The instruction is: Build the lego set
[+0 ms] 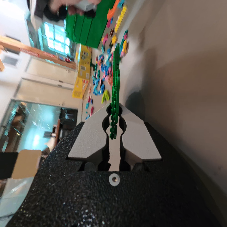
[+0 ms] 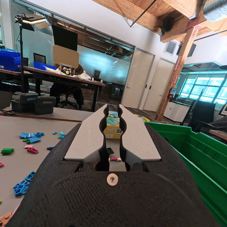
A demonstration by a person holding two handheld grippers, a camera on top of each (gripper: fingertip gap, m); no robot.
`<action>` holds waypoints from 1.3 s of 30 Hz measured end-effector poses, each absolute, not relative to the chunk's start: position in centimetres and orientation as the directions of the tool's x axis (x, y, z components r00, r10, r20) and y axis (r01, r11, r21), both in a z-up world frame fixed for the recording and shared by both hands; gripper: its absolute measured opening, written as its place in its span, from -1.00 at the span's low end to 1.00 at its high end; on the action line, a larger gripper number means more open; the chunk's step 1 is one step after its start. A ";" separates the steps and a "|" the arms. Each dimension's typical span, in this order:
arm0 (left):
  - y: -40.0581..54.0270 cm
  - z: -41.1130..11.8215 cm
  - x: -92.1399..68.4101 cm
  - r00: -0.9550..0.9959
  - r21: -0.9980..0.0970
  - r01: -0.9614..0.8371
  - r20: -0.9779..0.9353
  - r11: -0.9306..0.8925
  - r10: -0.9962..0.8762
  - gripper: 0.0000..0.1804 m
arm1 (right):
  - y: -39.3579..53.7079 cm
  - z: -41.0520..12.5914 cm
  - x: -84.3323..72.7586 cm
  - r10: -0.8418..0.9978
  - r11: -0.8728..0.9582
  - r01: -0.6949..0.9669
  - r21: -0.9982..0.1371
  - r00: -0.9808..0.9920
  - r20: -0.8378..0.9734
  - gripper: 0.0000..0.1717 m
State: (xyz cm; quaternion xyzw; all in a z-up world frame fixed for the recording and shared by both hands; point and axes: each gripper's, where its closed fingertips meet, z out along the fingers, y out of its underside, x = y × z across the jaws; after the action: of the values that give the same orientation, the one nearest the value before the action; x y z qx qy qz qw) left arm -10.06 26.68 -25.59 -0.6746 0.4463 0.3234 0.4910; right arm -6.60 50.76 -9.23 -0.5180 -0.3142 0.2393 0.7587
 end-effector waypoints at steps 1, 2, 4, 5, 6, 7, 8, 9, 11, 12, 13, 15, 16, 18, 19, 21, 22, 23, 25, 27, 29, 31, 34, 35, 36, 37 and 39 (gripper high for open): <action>26.4 -25.5 -11.1 0.419 -0.390 -0.908 -0.862 -0.154 -0.285 -0.94 | 50.7 -9.2 -6.6 0.685 0.357 -0.031 -0.934 0.688 0.239 -0.86; 26.1 -25.1 -12.4 0.452 -0.410 -0.890 -0.850 -0.199 -0.270 -0.94 | 50.6 -9.2 -6.7 0.680 0.368 -0.023 -0.930 0.689 0.252 -0.86; 25.1 -24.1 -15.1 0.533 -0.471 -0.838 -0.815 -0.277 -0.226 -0.94 | 50.3 -9.1 -6.9 0.668 0.397 -0.003 -0.918 0.687 0.286 -0.86; 24.4 -23.4 -16.3 0.582 -0.515 -0.801 -0.790 -0.305 -0.194 -0.94 | 50.1 -9.1 -7.0 0.661 0.414 0.009 -0.910 0.685 0.308 -0.85; 23.7 -22.7 -17.6 0.627 -0.559 -0.762 -0.763 -0.327 -0.157 -0.94 | 49.9 -9.0 -7.2 0.651 0.435 0.024 -0.900 0.682 0.332 -0.86; 22.8 -22.1 -18.8 0.665 -0.596 -0.724 -0.737 -0.346 -0.122 -0.94 | 49.7 -9.0 -7.3 0.640 0.457 0.039 -0.889 0.679 0.359 -0.86; 21.9 -21.6 -20.0 0.693 -0.622 -0.691 -0.715 -0.368 -0.094 -0.94 | 49.4 -8.9 -7.5 0.628 0.479 0.056 -0.876 0.675 0.387 -0.86; 21.0 -21.5 -21.0 0.713 -0.635 -0.664 -0.697 -0.395 -0.075 -0.94 | 49.2 -8.9 -7.7 0.615 0.501 0.074 -0.862 0.670 0.415 -0.86; 19.1 -21.6 -23.0 0.737 -0.650 -0.613 -0.675 -0.449 -0.030 -0.94 | 48.6 -8.9 -8.2 0.590 0.544 0.108 -0.832 0.655 0.471 -0.86; 18.3 -21.7 -23.6 0.739 -0.652 -0.601 -0.673 -0.462 -0.013 -0.94 | 48.3 -9.0 -8.4 0.577 0.567 0.126 -0.814 0.644 0.502 -0.86; 17.6 -21.9 -24.1 0.735 -0.642 -0.598 -0.678 -0.480 -0.010 -0.94 | 47.9 -9.1 -8.8 0.564 0.593 0.142 -0.793 0.629 0.535 -0.86; 16.5 -22.5 -25.1 0.712 -0.600 -0.601 -0.702 -0.527 -0.014 -0.94 | 46.3 -9.2 -9.8 0.555 0.662 0.145 -0.736 0.565 0.610 -0.86; 16.2 -22.8 -25.3 0.701 -0.583 -0.607 -0.713 -0.540 -0.018 -0.94 | 45.1 -9.3 -10.4 0.553 0.700 0.130 -0.702 0.524 0.648 -0.86; 15.9 -23.3 -25.4 0.697 -0.570 -0.612 -0.716 -0.548 -0.032 -0.93 | 43.3 -9.8 -11.5 0.525 0.758 0.129 -0.639 0.460 0.716 -0.86; 15.8 -23.4 -25.4 0.691 -0.564 -0.617 -0.722 -0.549 -0.036 -0.93 | 42.6 -10.1 -12.0 0.502 0.784 0.141 -0.605 0.430 0.750 -0.86; 15.7 -23.3 -25.5 0.669 -0.547 -0.635 -0.742 -0.546 -0.035 -0.94 | 40.8 -11.1 -13.0 0.462 0.835 0.139 -0.533 0.351 0.815 -0.85; 15.6 -23.1 -25.5 0.662 -0.544 -0.643 -0.749 -0.540 -0.033 -0.94 | 39.3 -11.8 -13.5 0.454 0.860 0.105 -0.500 0.291 0.842 -0.83; 15.6 -22.9 -25.4 0.654 -0.544 -0.650 -0.756 -0.530 -0.025 -0.94 | 37.5 -12.3 -13.9 0.456 0.878 0.043 -0.476 0.224 0.861 -0.80; 15.7 -22.5 -25.2 0.643 -0.543 -0.665 -0.766 -0.513 -0.022 -0.94 | 32.9 -12.7 -14.5 0.491 0.869 -0.121 -0.480 0.097 0.866 -0.66; 15.9 -22.6 -24.6 0.643 -0.540 -0.675 -0.765 -0.503 -0.042 -0.94 | 28.4 -13.2 -15.1 0.542 0.809 -0.232 -0.540 -0.062 0.838 -0.46; 16.1 -22.8 -23.9 0.645 -0.535 -0.688 -0.761 -0.491 -0.074 -0.94 | 24.7 -15.3 -16.0 0.509 0.799 -0.237 -0.553 -0.224 0.831 -0.37; 16.3 -22.9 -23.2 0.661 -0.551 -0.690 -0.743 -0.470 -0.099 -0.94 | 22.3 -18.2 -16.8 0.433 0.831 -0.204 -0.518 -0.347 0.832 -0.38; 16.4 -23.6 -22.0 0.680 -0.560 -0.698 -0.713 -0.447 -0.170 -0.94 | 20.7 -21.1 -17.2 0.355 0.868 -0.165 -0.468 -0.453 0.818 -0.46; 16.4 -23.8 -21.6 0.684 -0.560 -0.702 -0.702 -0.440 -0.198 -0.94 | 20.4 -21.5 -17.2 0.342 0.872 -0.162 -0.461 -0.470 0.814 -0.50; 16.4 -24.0 -21.2 0.689 -0.564 -0.703 -0.691 -0.433 -0.219 -0.94 | 20.2 -21.9 -17.1 0.333 0.875 -0.160 -0.456 -0.484 0.809 -0.56; 16.4 -24.1 -20.8 0.695 -0.570 -0.702 -0.679 -0.427 -0.236 -0.94 | 20.1 -22.1 -17.1 0.327 0.878 -0.157 -0.452 -0.494 0.806 -0.62; 16.5 -24.4 -20.2 0.693 -0.568 -0.709 -0.670 -0.419 -0.265 -0.94 | 20.0 -22.5 -17.0 0.310 0.887 -0.148 -0.436 -0.509 0.803 -0.75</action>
State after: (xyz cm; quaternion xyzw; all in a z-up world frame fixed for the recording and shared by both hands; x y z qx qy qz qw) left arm -20.16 16.50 -24.38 -0.8048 0.3026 0.2485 0.4462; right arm -17.05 20.02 -22.51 -0.0482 -0.8371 0.2323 0.4930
